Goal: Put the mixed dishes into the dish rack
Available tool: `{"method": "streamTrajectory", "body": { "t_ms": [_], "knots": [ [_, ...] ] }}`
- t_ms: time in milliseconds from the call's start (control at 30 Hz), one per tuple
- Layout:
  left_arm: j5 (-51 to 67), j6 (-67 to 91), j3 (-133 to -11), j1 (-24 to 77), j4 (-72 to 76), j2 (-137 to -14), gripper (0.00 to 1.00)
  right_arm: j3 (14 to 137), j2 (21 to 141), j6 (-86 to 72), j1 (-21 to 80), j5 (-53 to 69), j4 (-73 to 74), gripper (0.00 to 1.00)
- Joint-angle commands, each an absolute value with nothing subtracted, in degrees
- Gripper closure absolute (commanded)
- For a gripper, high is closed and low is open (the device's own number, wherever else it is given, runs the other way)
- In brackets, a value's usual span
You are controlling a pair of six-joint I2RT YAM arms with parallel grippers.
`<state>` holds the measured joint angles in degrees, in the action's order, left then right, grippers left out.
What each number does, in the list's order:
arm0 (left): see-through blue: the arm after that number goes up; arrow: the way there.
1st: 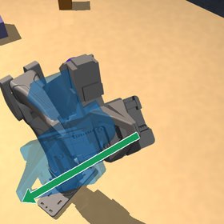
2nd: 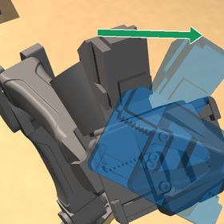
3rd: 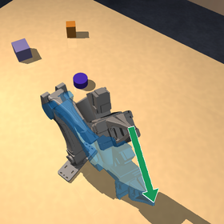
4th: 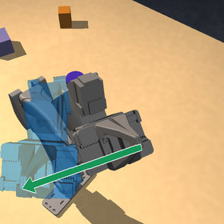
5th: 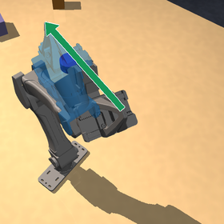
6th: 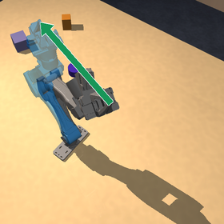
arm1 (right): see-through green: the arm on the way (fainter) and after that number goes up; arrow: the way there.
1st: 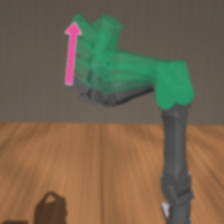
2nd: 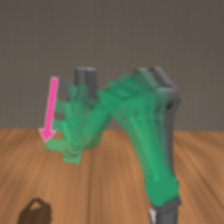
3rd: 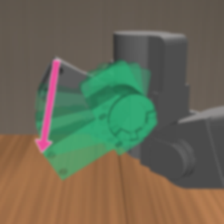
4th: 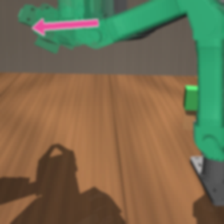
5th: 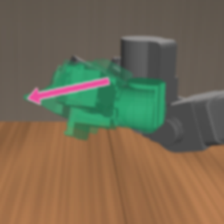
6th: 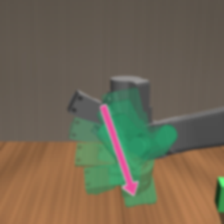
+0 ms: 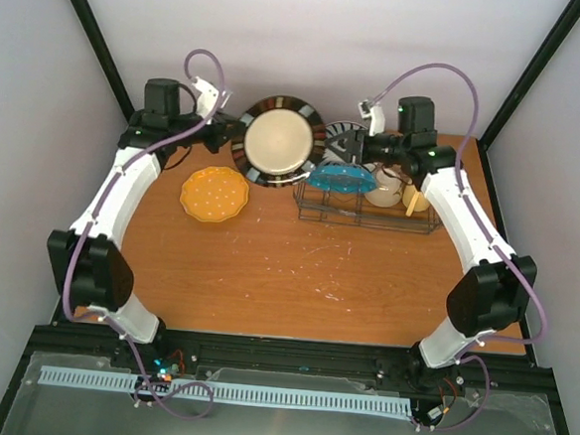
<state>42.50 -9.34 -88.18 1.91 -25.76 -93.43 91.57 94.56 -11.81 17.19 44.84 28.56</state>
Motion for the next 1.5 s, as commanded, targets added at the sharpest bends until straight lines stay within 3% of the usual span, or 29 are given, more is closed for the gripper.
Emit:
{"method": "streamTrajectory", "body": {
  "t_ms": [0, 333, 733, 1467],
  "knots": [
    [41.9, -11.91, -89.74, 7.3, -16.13, -83.92, 0.99, 89.38, 88.69, -17.85, 10.79, 39.2, 22.47, 0.45],
    [29.59, -27.5, -87.12, 20.34, -10.53, -80.14, 1.0, 70.83, 73.77, -38.18, -4.07, 31.25, 0.43, 0.47],
    [21.5, -42.53, -85.96, 34.68, -2.23, -84.07, 0.99, 63.64, 67.85, -40.24, -7.62, 31.25, -0.11, 0.47],
    [18.64, -49.19, -83.81, 36.3, 7.52, -95.48, 0.99, 63.5, 66.2, -37.48, -11.29, 31.09, 1.76, 0.47]
  ]
}}
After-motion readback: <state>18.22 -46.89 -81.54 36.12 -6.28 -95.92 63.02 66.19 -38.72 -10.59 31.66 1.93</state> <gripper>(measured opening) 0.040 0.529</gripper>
